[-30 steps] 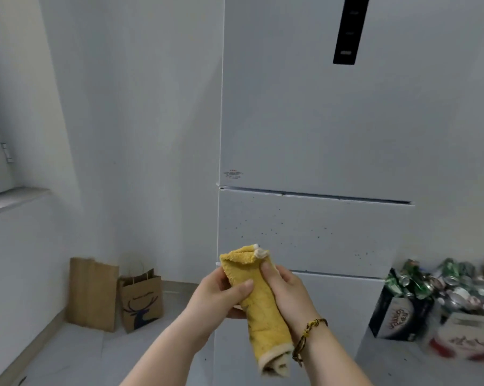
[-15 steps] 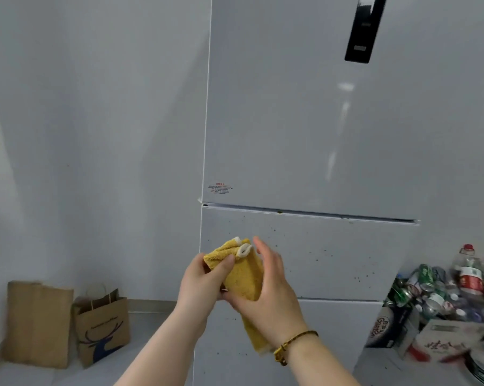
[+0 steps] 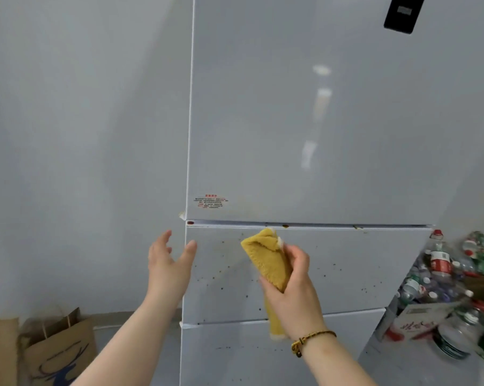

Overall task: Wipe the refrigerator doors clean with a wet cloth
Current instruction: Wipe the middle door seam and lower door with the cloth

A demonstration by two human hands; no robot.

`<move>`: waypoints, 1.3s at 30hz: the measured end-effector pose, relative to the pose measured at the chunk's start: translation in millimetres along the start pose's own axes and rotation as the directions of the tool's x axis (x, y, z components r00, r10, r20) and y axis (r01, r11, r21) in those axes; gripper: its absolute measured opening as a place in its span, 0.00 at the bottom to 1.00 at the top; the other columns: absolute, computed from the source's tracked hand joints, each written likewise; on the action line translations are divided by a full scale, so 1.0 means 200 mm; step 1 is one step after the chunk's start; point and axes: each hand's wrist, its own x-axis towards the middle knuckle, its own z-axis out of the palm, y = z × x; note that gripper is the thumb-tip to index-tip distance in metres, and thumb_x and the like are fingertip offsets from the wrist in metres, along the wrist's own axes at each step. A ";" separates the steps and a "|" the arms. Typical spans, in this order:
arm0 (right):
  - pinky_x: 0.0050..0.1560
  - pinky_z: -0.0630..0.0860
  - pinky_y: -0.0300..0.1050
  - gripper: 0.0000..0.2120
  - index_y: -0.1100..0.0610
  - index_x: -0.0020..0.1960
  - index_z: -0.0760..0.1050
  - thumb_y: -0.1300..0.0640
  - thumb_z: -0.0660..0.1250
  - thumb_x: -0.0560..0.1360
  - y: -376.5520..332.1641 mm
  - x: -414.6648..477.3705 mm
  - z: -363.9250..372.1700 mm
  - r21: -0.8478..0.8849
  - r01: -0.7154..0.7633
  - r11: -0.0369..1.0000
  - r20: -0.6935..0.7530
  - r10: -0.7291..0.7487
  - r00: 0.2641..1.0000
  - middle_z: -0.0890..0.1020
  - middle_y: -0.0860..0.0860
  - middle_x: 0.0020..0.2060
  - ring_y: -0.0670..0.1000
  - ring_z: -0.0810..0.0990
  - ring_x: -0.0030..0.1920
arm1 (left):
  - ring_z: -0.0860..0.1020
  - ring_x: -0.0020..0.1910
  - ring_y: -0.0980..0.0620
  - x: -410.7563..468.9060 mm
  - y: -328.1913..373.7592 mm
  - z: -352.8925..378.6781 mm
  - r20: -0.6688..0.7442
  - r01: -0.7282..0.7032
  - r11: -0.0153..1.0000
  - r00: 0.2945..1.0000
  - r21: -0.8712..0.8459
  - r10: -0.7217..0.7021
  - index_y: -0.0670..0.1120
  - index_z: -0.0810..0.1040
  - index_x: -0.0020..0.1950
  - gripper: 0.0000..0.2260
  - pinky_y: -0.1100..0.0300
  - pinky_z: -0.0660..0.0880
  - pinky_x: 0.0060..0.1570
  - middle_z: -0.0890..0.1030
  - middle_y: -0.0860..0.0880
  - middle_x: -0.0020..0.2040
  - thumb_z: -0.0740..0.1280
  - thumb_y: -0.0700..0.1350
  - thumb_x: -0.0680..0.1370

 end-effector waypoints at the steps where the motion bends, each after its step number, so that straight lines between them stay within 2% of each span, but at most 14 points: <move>1: 0.47 0.65 0.33 0.25 0.42 0.58 0.57 0.59 0.69 0.72 0.02 0.03 -0.03 0.032 -0.016 0.999 -0.047 0.018 0.999 0.69 0.36 0.50 0.43 0.70 0.49 | 0.63 0.69 0.52 0.05 0.00 0.01 0.027 0.015 1.000 1.000 -0.001 -0.015 0.47 0.58 0.73 0.25 0.56 0.62 0.63 0.62 0.49 0.71 0.62 0.47 0.77; 3: 0.46 0.63 0.29 0.24 0.43 0.55 0.61 0.62 0.70 0.70 0.05 0.08 -0.08 0.045 0.002 0.999 -0.129 0.004 0.992 0.70 0.40 0.53 0.42 0.70 0.50 | 0.64 0.70 0.51 0.12 0.02 0.03 0.121 0.048 0.998 0.992 -0.049 -0.042 0.48 0.57 0.73 0.26 0.56 0.63 0.63 0.63 0.50 0.72 0.62 0.46 0.78; 5: 0.44 0.61 0.22 0.22 0.51 0.58 0.67 0.64 0.70 0.70 0.08 0.12 -0.12 0.013 0.026 1.000 -0.182 -0.024 0.983 0.67 0.44 0.58 0.41 0.67 0.53 | 0.72 0.60 0.48 0.17 0.02 0.06 0.218 0.062 0.997 0.975 -0.052 -0.049 0.48 0.67 0.68 0.18 0.56 0.68 0.55 0.72 0.48 0.65 0.61 0.46 0.78; 9: 0.45 0.58 0.18 0.22 0.59 0.62 0.72 0.65 0.70 0.69 0.14 0.18 -0.21 -0.050 0.000 0.999 -0.210 -0.010 0.978 0.68 0.49 0.63 0.40 0.65 0.54 | 0.76 0.44 0.50 0.19 0.04 0.09 0.125 0.016 1.000 0.992 -0.016 -0.014 0.45 0.74 0.54 0.07 0.62 0.70 0.36 0.78 0.49 0.46 0.62 0.45 0.77; 12: 0.52 0.58 0.24 0.22 0.58 0.64 0.71 0.63 0.69 0.71 0.14 0.22 -0.28 -0.059 -0.019 0.998 -0.225 0.005 0.974 0.69 0.50 0.65 0.40 0.66 0.56 | 0.74 0.40 0.53 0.16 0.04 0.08 0.076 0.001 1.000 0.997 -0.004 -0.001 0.45 0.74 0.50 0.05 0.63 0.68 0.34 0.76 0.51 0.40 0.64 0.44 0.77; 14: 0.54 0.58 0.28 0.22 0.57 0.66 0.70 0.61 0.68 0.73 0.12 0.23 -0.29 -0.068 -0.029 0.997 -0.216 0.014 0.976 0.67 0.49 0.67 0.41 0.66 0.59 | 0.74 0.42 0.50 0.12 0.00 0.07 0.046 -0.008 1.000 0.999 0.029 0.007 0.44 0.74 0.51 0.07 0.61 0.68 0.36 0.76 0.51 0.40 0.66 0.45 0.75; 16: 0.51 0.58 0.26 0.22 0.57 0.66 0.70 0.59 0.67 0.73 0.08 0.25 -0.28 -0.111 -0.001 0.994 -0.193 -0.020 0.981 0.67 0.48 0.67 0.43 0.68 0.61 | 0.73 0.42 0.49 0.06 -0.01 0.04 0.034 -0.024 0.996 0.999 0.086 0.021 0.43 0.74 0.51 0.09 0.61 0.67 0.36 0.75 0.50 0.39 0.67 0.46 0.75; 19: 0.52 0.65 0.36 0.21 0.54 0.67 0.69 0.54 0.65 0.75 -0.02 0.27 -0.23 -0.277 0.060 0.959 -0.104 -0.092 0.990 0.66 0.45 0.68 0.48 0.68 0.64 | 0.73 0.39 0.53 0.01 0.00 0.01 0.047 -0.031 0.993 0.999 0.117 0.026 0.43 0.74 0.49 0.08 0.65 0.66 0.33 0.75 0.52 0.38 0.67 0.46 0.75; 22: 0.54 0.67 0.39 0.20 0.49 0.69 0.65 0.49 0.59 0.77 -0.12 0.26 -0.16 -0.499 0.229 0.836 0.099 -0.208 0.973 0.65 0.42 0.68 0.50 0.66 0.63 | 0.74 0.39 0.56 -0.05 0.01 0.01 0.046 -0.045 0.989 0.998 0.144 0.039 0.44 0.74 0.50 0.08 0.66 0.65 0.32 0.77 0.52 0.40 0.67 0.45 0.75; 25: 0.56 0.66 0.42 0.19 0.49 0.69 0.63 0.50 0.54 0.79 -0.16 0.26 -0.08 -0.610 0.385 0.693 0.310 -0.238 0.920 0.65 0.43 0.68 0.52 0.66 0.61 | 0.74 0.45 0.52 -0.09 0.00 0.02 0.034 -0.065 0.985 0.998 0.159 0.060 0.44 0.72 0.57 0.13 0.62 0.67 0.38 0.77 0.48 0.50 0.66 0.45 0.75; 29: 0.57 0.66 0.44 0.19 0.50 0.69 0.63 0.54 0.53 0.79 -0.12 0.31 -0.14 -0.631 0.400 0.665 0.356 -0.210 0.910 0.67 0.46 0.68 0.53 0.66 0.61 | 0.67 0.54 0.55 -0.11 0.04 0.04 0.023 -0.185 0.962 0.983 0.200 0.184 0.47 0.71 0.61 0.13 0.62 0.62 0.51 0.68 0.53 0.56 0.62 0.46 0.77; 33: 0.59 0.66 0.43 0.18 0.48 0.69 0.64 0.54 0.53 0.79 0.07 0.33 -0.40 -0.697 0.272 0.664 0.265 -0.115 0.957 0.67 0.44 0.68 0.53 0.67 0.62 | 0.68 0.52 0.52 -0.12 0.06 0.08 0.006 -0.222 0.927 0.973 0.302 0.231 0.45 0.74 0.54 0.09 0.59 0.63 0.53 0.69 0.49 0.58 0.60 0.48 0.78; 35: 0.58 0.67 0.43 0.18 0.48 0.69 0.64 0.54 0.52 0.79 0.16 0.33 -0.54 -0.730 0.151 0.666 0.175 -0.031 0.984 0.67 0.44 0.68 0.52 0.67 0.63 | 0.68 0.56 0.49 -0.15 0.06 0.10 -0.036 -0.251 0.887 0.958 0.387 0.286 0.44 0.76 0.53 0.08 0.56 0.63 0.60 0.70 0.47 0.60 0.61 0.46 0.78; 39: 0.57 0.67 0.44 0.19 0.51 0.70 0.63 0.55 0.52 0.79 0.19 0.32 -0.58 -0.769 0.003 0.639 0.040 0.043 0.998 0.67 0.48 0.68 0.54 0.67 0.62 | 0.63 0.65 0.45 -0.21 0.06 0.15 -0.013 -0.355 0.718 0.892 0.599 0.452 0.45 0.80 0.53 0.11 0.57 0.49 0.65 0.72 0.47 0.62 0.59 0.44 0.79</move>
